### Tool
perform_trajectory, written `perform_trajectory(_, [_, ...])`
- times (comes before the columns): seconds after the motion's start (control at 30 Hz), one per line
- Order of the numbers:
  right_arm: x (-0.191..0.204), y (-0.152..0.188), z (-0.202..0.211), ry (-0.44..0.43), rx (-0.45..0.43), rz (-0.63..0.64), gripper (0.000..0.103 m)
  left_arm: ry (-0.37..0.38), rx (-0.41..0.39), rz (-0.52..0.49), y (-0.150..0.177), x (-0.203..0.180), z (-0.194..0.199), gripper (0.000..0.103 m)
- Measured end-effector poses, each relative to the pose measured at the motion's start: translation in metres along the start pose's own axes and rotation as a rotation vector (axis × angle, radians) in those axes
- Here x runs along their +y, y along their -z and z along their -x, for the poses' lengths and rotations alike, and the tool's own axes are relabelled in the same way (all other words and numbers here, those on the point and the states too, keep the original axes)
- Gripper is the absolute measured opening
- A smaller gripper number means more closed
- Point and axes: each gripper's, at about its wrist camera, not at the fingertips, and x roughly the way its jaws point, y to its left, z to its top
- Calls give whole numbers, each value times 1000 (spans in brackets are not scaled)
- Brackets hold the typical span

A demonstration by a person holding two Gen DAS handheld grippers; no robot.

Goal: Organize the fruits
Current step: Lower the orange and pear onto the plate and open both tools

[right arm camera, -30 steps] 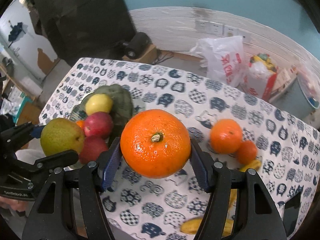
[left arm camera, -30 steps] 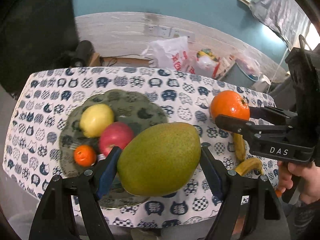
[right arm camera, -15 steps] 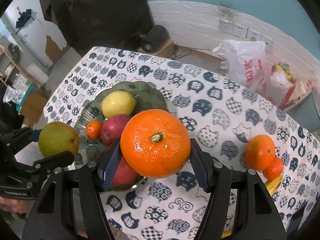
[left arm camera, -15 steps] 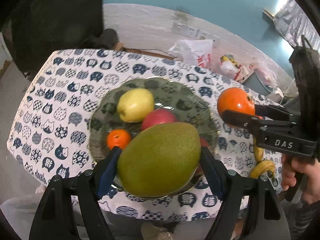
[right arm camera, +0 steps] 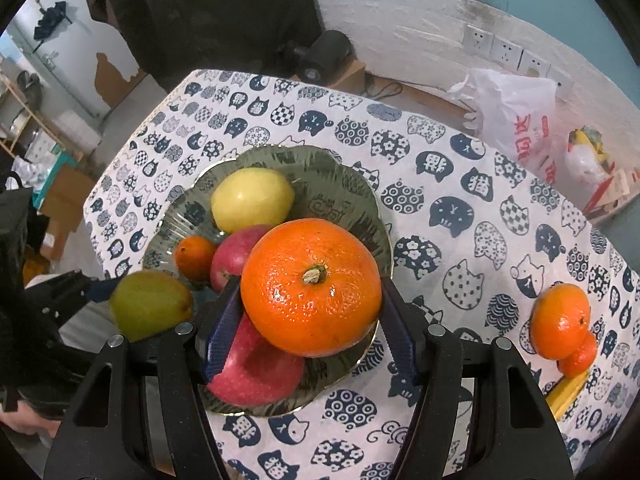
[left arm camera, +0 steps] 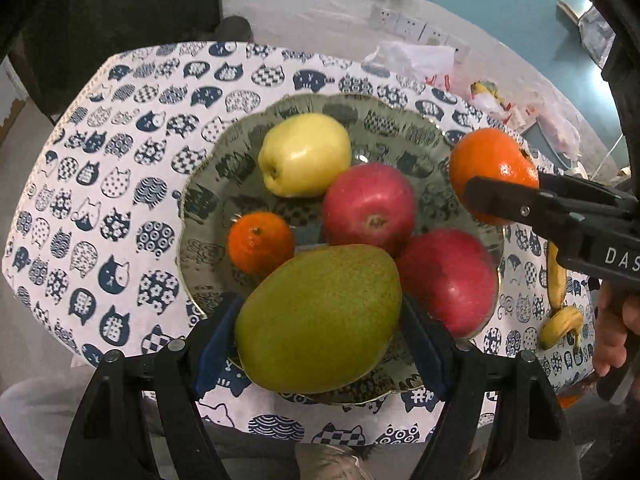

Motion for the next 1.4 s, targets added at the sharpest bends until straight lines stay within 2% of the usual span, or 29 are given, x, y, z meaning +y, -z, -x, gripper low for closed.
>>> perform_trajectory(0.23, [-1,0,-14,-5,22,8,66,-20,53,-10,4,-2,-18,80])
perform_trajectory(0.43, [0,1,-26,2,41,14,66,-44,65,-8,4,-2,-23,78])
perform_trajectory(0.63, [-3,2,-30,-13,60,-1,67,-63,13,1,-1,0,-9,84])
perform_trajectory(0.97, [-2,2,-21,-2,45,-17,69,-61,-8,-1,-3,-1,3,84])
perform_trajectory(1.2, [6,0,1,1,-9,-1,71,-52,-54,3,-4,-7,22,84])
perform_trajectory(1.4, [13,3,25,51,-36,34,74,-47,-102,-28,-7,-21,39,84])
